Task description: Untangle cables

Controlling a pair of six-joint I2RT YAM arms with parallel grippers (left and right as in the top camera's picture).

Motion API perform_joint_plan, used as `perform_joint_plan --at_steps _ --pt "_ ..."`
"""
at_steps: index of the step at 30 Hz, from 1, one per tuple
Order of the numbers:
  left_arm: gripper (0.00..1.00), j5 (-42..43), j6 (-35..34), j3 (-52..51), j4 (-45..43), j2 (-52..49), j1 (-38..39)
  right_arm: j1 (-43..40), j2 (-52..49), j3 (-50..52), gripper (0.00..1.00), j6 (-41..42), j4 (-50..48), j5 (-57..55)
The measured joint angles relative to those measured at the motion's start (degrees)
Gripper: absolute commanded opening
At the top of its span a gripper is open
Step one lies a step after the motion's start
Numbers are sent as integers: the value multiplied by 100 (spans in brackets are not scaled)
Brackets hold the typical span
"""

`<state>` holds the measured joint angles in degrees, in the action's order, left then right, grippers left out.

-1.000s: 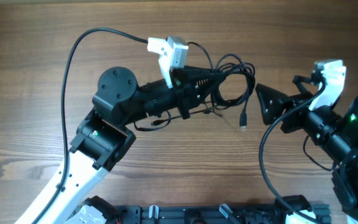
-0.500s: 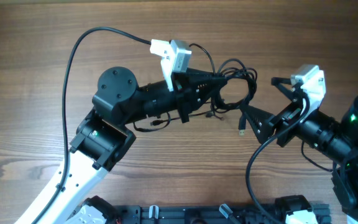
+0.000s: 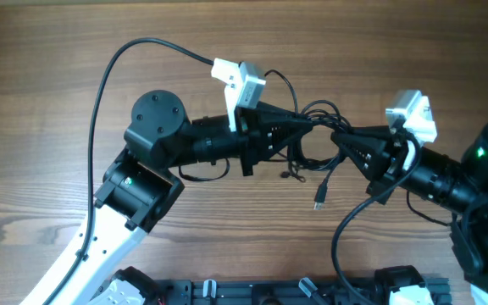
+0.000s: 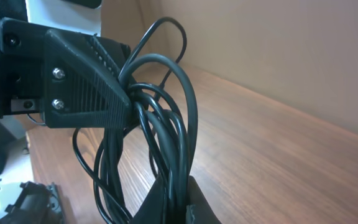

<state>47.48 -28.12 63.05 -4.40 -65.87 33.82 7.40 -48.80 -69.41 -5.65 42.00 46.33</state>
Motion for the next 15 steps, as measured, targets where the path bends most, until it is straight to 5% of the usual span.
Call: perform_joint_plan --at_steps 1,4,15 --pt "23 -2 2 0 4 0 -11 -2 -15 0 5 -2 0 20" --pt "99 -184 39 0 66 0 -9 -2 -46 0 4 4 26 85" --pt "95 -2234 175 4 1023 4 7 7 -79 0 4 2199 391 -2041"
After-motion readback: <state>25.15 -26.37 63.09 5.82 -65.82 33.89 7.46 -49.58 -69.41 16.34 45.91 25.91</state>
